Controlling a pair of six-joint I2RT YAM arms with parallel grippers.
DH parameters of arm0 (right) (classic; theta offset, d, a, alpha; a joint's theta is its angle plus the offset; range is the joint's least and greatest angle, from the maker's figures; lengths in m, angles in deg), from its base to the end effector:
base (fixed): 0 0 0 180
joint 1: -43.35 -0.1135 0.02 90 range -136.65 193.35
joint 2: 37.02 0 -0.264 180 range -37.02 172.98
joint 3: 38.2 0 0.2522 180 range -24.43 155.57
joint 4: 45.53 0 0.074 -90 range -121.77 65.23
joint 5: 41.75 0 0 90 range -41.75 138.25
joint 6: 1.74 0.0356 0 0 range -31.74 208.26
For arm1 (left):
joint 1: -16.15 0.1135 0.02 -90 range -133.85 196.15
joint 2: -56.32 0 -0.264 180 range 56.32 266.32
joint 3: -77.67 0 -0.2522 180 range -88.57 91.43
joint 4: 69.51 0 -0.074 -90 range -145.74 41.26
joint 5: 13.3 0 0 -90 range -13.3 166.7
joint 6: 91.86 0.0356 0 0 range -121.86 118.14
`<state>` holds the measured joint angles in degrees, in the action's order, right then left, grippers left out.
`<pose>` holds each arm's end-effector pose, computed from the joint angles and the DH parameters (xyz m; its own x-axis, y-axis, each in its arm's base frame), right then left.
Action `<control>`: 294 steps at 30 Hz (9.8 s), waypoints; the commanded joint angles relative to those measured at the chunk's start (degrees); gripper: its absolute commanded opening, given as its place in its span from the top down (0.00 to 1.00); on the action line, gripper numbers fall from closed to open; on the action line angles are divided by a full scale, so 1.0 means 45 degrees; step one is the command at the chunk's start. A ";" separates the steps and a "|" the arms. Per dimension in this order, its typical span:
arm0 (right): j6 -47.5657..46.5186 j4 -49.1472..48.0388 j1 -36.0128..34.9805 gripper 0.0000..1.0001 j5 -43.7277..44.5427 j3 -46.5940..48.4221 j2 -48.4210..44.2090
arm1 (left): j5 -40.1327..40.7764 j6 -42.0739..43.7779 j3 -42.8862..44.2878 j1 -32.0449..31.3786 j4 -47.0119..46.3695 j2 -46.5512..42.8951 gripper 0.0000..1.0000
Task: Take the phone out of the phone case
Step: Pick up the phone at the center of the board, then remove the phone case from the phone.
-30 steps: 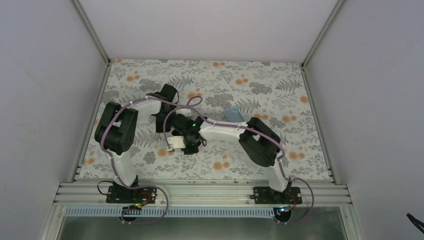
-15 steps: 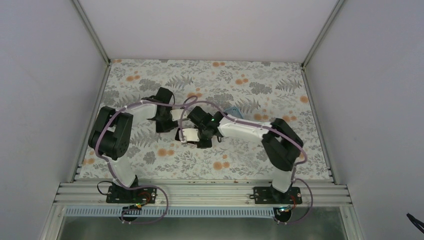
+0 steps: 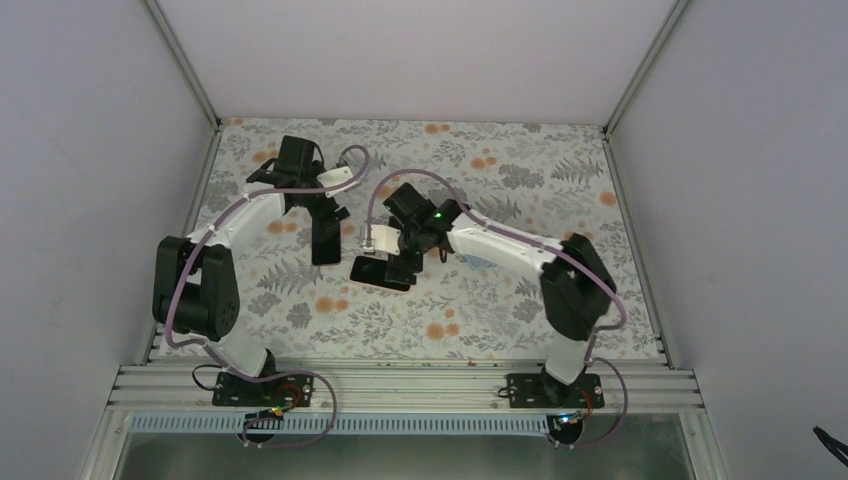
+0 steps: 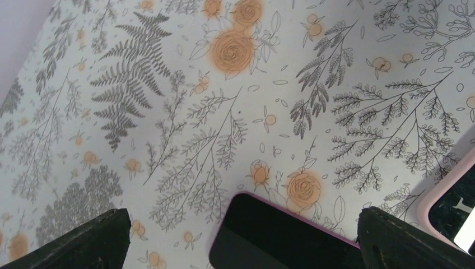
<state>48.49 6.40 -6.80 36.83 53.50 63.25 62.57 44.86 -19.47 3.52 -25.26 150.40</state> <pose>0.2317 0.2886 0.2409 0.0927 -0.8675 -0.4887 -0.9832 -0.0022 -0.1826 0.3374 -0.0845 0.2384 -0.2985 0.7904 -0.5350 0.8232 0.4969 0.2748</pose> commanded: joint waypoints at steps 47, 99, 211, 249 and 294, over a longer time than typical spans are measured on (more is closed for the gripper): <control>0.1501 -0.0457 0.0052 0.34 0.1159 0.0823 0.3328 | -0.2061 -0.4151 -0.1555 0.1407 0.1087 -0.2615 0.00; 0.0372 0.1705 0.5132 0.00 -0.5314 0.3153 -0.1006 | -0.9133 0.0279 0.3028 0.0844 0.4058 -0.1512 0.98; -0.2333 0.2132 0.6493 0.19 -0.7011 0.1398 -0.1996 | -0.8562 -0.0260 0.2759 -0.1686 0.4382 -0.2394 0.98; -0.1808 0.1255 0.6290 0.22 -0.6537 0.2549 -0.0748 | -0.9012 -0.0199 0.3065 -0.1901 0.4769 -0.2040 0.98; -0.4047 0.4250 0.6771 0.15 -0.6476 0.3440 -0.1398 | -0.9792 0.2176 0.3910 -0.2156 0.7625 -0.1577 0.98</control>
<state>35.55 18.21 24.24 11.20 72.99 64.60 21.15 54.70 -2.64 -6.31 12.04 144.37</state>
